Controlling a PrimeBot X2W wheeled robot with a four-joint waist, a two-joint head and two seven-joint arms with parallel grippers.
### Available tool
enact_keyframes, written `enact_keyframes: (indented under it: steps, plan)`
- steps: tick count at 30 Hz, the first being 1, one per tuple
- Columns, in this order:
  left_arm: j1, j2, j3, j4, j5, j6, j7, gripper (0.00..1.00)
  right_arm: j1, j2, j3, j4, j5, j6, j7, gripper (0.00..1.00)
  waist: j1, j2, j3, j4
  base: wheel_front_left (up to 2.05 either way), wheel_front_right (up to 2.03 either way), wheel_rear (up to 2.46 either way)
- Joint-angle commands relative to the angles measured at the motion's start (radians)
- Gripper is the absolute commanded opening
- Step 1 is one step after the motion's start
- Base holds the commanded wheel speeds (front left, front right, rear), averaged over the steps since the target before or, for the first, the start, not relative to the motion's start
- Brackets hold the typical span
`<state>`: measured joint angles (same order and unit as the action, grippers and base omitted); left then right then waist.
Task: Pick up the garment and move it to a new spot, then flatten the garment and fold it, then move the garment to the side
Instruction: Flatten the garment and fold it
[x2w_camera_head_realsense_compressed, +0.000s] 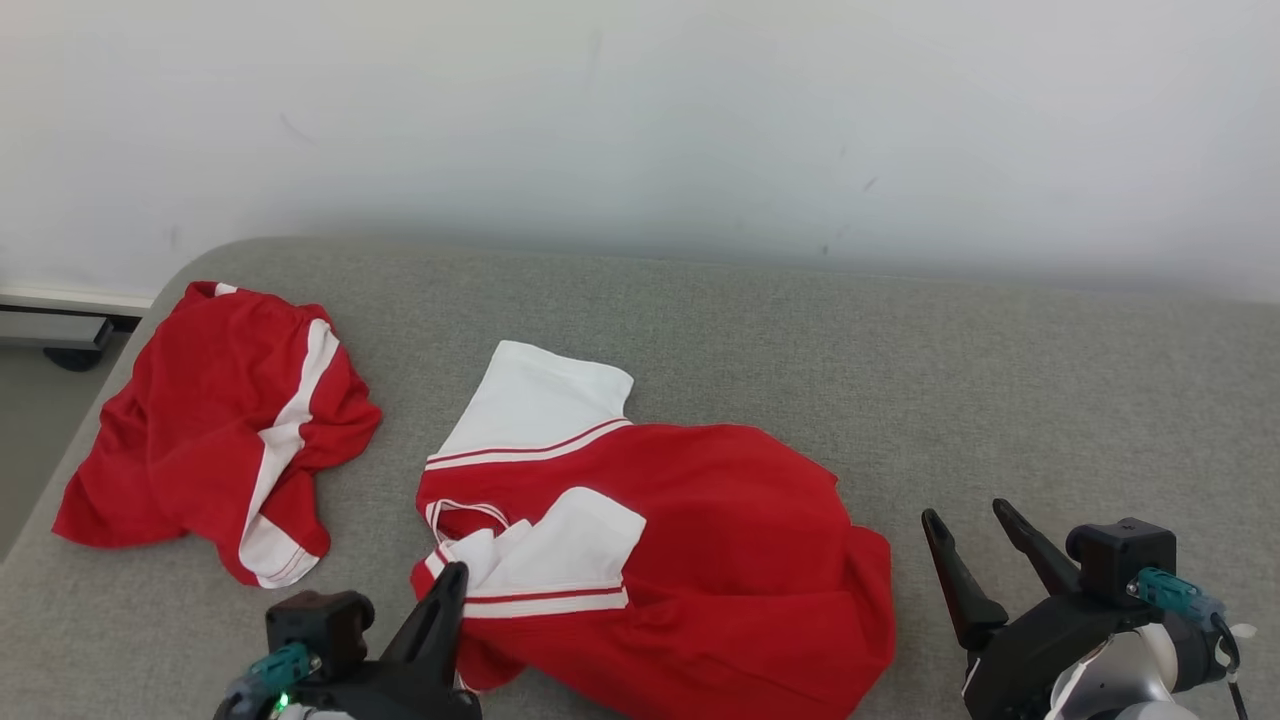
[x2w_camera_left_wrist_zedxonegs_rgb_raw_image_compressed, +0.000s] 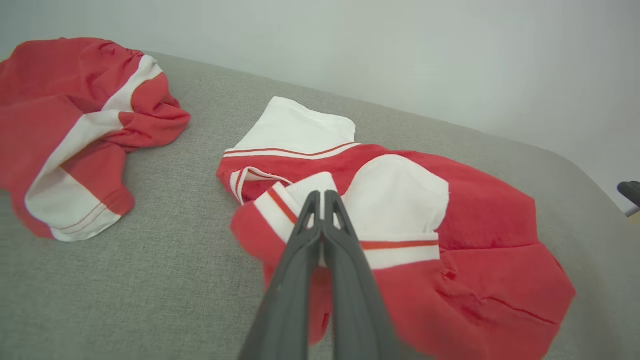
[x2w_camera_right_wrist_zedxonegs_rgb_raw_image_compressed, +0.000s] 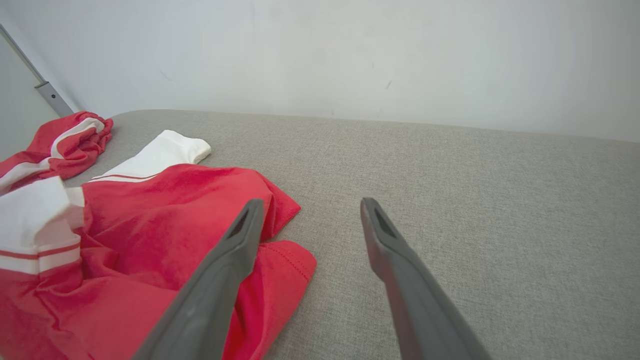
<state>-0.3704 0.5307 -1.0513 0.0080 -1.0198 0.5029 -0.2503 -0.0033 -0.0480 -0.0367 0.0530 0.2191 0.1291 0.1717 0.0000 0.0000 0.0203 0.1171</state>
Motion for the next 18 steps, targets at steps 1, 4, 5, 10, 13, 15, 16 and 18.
enact_keyframes:
  steps: [1,4,5,10,13,15,16,18]
  plan:
    - [0.022,0.009,0.007,-0.007,-0.01,0.006,-0.005,0.0,0.004,-0.005,-0.003,-0.002,0.001,0.003,-0.002,1.0,0.0,0.0,0.003,0.006,0.0,0.0,0.0]
    - [0.053,0.017,0.011,-0.008,-0.022,0.012,-0.006,0.0,0.005,-0.005,0.0,-0.002,0.001,0.003,0.0,1.0,0.0,0.0,0.006,0.017,0.0,0.0,0.0]
    - [0.063,0.017,0.009,-0.004,-0.026,0.013,-0.005,0.0,0.006,-0.005,0.002,0.0,0.001,0.003,0.001,1.0,0.0,0.0,0.008,0.021,0.0,0.0,0.0]
    - [0.098,0.001,-0.004,0.027,-0.053,-0.008,0.01,0.0,0.0,-0.005,0.007,0.002,0.001,0.003,0.001,1.0,0.0,0.0,0.011,0.035,0.0,0.0,0.0]
    - [0.115,-0.016,-0.013,0.066,-0.077,-0.026,0.025,0.0,-0.009,-0.005,0.011,0.003,0.001,0.003,0.002,1.0,0.0,0.0,0.014,0.041,0.0,0.0,0.0]
    - [0.12,-0.023,-0.018,0.092,-0.087,-0.03,0.032,0.0,-0.012,-0.005,0.012,0.004,0.0,0.003,0.002,1.0,0.0,0.0,0.015,0.043,0.0,0.0,0.0]
    - [0.125,-0.029,-0.017,0.103,-0.097,-0.033,0.036,0.0,-0.013,-0.005,0.012,0.004,-0.001,0.003,0.003,1.0,0.0,0.0,0.015,0.044,0.0,0.0,0.0]
    - [0.126,-0.032,-0.02,0.118,-0.1,-0.035,0.042,1.0,-0.015,-0.005,0.012,0.003,-0.002,0.003,0.003,1.0,0.0,0.0,0.017,0.045,0.0,0.0,0.0]
